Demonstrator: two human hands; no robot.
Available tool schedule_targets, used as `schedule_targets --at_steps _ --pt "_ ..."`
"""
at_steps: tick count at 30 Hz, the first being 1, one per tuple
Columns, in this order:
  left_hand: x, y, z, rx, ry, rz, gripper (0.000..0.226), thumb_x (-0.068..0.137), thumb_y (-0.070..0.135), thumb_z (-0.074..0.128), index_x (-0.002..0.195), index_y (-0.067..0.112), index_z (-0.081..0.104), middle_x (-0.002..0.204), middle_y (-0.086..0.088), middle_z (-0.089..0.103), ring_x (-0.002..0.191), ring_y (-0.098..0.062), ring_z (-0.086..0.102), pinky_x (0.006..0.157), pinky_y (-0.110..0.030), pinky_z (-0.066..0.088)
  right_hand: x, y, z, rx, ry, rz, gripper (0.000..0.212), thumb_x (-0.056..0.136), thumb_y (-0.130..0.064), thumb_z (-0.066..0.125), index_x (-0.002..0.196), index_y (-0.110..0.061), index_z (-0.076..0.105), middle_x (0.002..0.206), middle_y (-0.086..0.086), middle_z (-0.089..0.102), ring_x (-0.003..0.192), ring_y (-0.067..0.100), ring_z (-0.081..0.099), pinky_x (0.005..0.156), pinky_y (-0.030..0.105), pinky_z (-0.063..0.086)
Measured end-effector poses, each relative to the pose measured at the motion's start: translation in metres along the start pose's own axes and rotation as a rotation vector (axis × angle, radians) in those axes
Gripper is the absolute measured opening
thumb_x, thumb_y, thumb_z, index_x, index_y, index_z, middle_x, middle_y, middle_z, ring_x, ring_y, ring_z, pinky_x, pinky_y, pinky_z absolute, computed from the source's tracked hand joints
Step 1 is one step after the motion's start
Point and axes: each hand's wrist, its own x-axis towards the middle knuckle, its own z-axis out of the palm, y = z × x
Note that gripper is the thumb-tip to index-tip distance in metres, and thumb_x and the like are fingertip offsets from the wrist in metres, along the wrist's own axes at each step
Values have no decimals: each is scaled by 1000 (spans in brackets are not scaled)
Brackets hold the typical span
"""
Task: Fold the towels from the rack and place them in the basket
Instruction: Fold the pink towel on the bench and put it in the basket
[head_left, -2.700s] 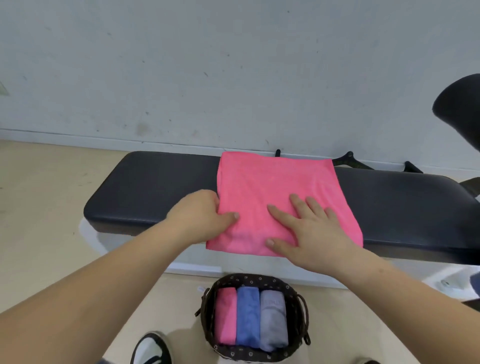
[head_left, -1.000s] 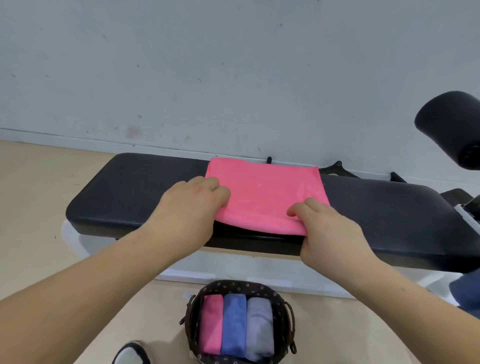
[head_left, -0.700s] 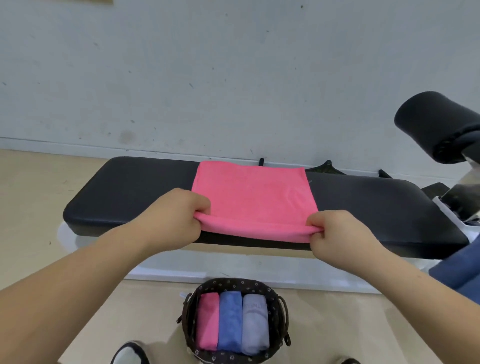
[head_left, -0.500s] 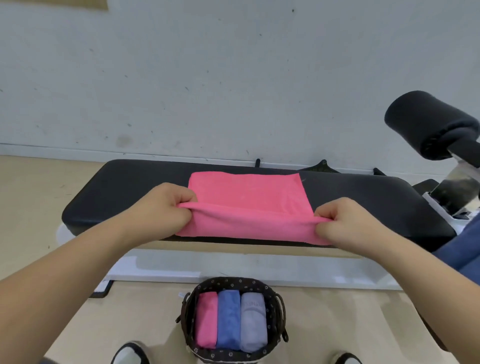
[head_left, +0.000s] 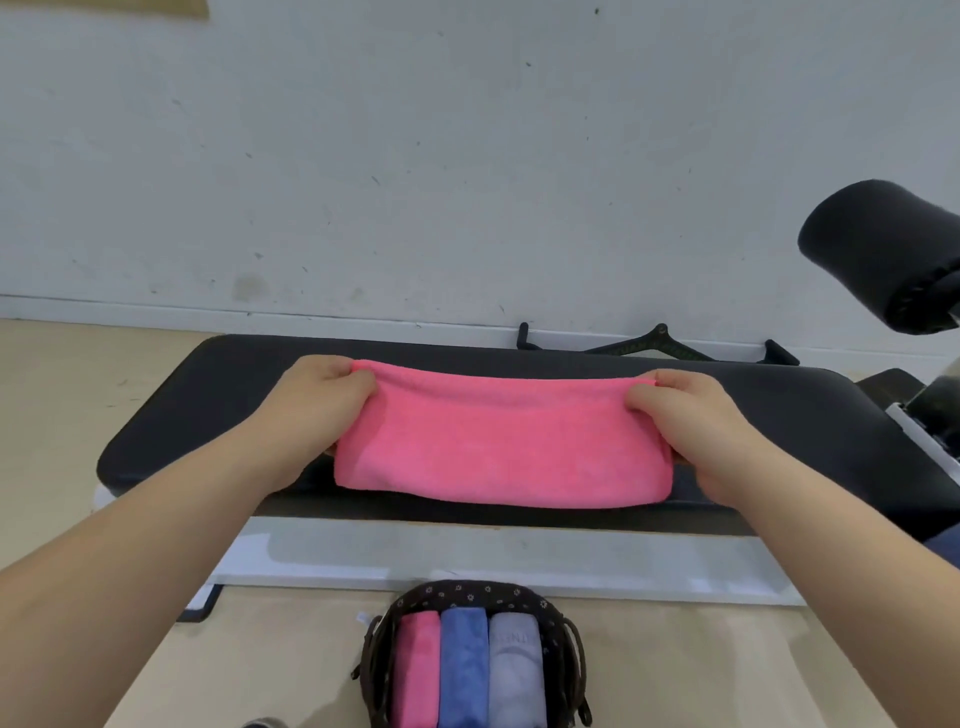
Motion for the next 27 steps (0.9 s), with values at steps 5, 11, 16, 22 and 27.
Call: schedule_targets --at_steps 5,11,16,22,27 --pt "31 -7 10 196 80 45 18 88 15 53 78 0 55 69 -8 51 67 -22 46 62 -36 36 35 12 17 -143 56 -39 19 91 -13 57 92 2 69 84 21 64 77 23 54 68 35 42" --pt "46 -5 18 552 56 82 20 89 30 63 78 16 54 74 1 61 66 -17 55 54 -31 37 53 15 24 -300 54 -100 15 92 -26 65 104 -28 75 97 -14 64 99 15 61 78 32 46" --pt "53 -6 17 576 42 63 18 91 31 61 82 17 55 78 2 62 69 -16 56 57 -31 41 56 20 21 -224 63 -84 9 91 -25 72 84 -22 76 90 -3 73 90 15 66 67 28 48" --pt "50 -3 13 572 -41 137 47 82 28 69 127 26 58 117 4 57 101 -17 60 82 -33 49 48 6 25 -735 194 -210 38 89 -34 67 126 -25 65 122 -1 59 113 23 58 83 38 51" --pt "41 6 13 464 -122 18 18 79 21 70 95 20 65 94 2 68 83 -19 66 77 -38 58 9 -14 58 -774 -32 -512 57 93 -53 59 145 -32 55 149 3 47 141 28 42 114 44 40"
